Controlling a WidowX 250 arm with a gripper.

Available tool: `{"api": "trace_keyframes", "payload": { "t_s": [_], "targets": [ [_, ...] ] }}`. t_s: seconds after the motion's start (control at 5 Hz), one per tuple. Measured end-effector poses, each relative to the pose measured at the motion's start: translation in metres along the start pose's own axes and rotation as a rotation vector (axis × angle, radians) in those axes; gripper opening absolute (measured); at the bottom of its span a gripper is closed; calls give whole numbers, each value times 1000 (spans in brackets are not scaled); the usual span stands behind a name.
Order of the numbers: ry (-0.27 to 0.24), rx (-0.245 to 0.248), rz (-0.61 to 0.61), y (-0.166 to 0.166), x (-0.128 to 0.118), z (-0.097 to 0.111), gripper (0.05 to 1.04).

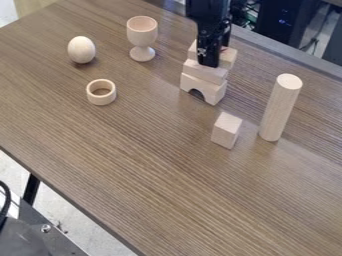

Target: PUT TRIANGH ON TOP OF OTHER

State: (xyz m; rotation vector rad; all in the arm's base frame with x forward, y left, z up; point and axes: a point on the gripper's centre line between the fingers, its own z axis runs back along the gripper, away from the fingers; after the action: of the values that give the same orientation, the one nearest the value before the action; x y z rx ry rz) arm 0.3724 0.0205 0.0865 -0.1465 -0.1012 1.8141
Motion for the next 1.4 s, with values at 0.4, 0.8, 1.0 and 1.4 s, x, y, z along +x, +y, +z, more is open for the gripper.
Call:
{"api": "trace_keyframes", "payload": {
  "t_s": [0.4, 0.8, 1.0, 1.4],
  "targets": [
    [1, 14, 1, -4, 0, -10, 556],
    [2, 9, 22, -7, 8, -9, 556],
    [5, 9, 22, -7, 8, -9, 556],
    [7, 5, 26, -8, 10, -8, 556]
  ]
}}
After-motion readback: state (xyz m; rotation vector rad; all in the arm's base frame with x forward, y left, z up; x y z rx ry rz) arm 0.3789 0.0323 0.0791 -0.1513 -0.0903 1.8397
